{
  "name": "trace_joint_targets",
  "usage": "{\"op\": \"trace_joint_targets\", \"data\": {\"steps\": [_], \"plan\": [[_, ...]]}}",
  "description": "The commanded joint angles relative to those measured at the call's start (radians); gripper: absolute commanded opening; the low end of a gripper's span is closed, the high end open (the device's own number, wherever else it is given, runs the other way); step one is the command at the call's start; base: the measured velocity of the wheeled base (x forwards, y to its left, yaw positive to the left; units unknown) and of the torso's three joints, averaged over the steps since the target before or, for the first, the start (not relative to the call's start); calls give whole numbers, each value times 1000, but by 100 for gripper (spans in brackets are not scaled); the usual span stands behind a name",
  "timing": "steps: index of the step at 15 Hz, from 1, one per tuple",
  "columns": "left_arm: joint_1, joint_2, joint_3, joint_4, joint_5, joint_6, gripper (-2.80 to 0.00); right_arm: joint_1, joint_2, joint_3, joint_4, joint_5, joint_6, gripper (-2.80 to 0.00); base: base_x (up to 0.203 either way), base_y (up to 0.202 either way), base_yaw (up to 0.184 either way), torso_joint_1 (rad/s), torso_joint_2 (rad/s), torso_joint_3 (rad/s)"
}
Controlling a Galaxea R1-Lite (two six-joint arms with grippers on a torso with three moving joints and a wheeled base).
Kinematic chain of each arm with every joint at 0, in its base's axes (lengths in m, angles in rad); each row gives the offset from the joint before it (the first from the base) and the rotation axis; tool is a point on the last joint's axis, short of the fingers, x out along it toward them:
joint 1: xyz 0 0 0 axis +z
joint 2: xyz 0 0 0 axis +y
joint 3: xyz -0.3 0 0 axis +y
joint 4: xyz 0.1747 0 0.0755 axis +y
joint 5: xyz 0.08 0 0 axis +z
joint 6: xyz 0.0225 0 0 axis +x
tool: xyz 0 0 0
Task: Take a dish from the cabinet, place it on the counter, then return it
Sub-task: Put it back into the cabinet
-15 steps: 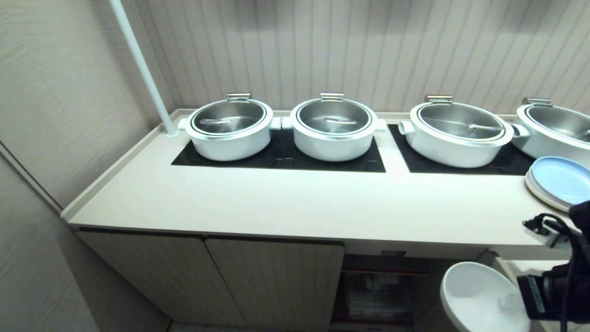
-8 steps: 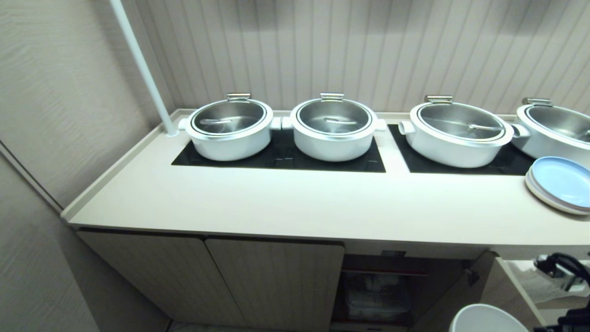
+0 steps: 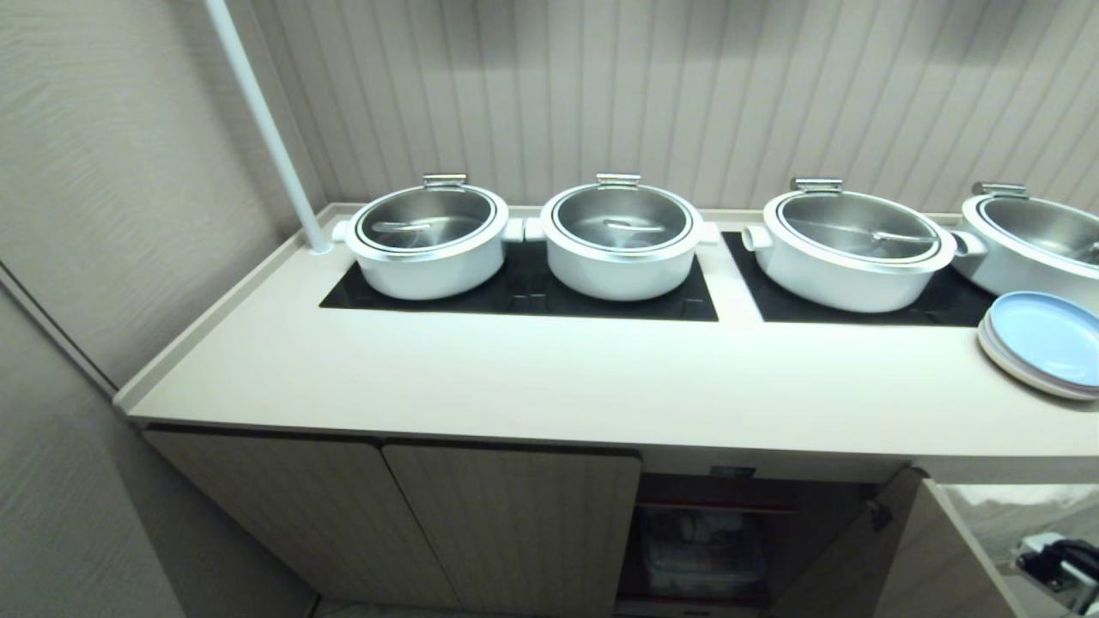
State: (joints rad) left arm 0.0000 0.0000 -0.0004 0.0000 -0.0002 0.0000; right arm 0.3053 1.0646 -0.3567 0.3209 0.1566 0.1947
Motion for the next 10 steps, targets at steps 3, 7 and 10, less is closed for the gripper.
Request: {"op": "trace_joint_targets", "data": {"steps": [3, 7, 10], "plan": [[0, 0, 0, 0, -1, 0, -280, 1, -6, 13, 1, 1, 0, -280, 0, 0, 0, 0, 0, 0], [0, 0, -1, 0, 0, 0, -280, 1, -6, 22, -3, 1, -3, -280, 0, 0, 0, 0, 0, 0], [0, 0, 0, 0, 0, 0, -280, 1, -3, 15, -3, -2, -4, -280, 0, 0, 0, 0, 0, 0]]}}
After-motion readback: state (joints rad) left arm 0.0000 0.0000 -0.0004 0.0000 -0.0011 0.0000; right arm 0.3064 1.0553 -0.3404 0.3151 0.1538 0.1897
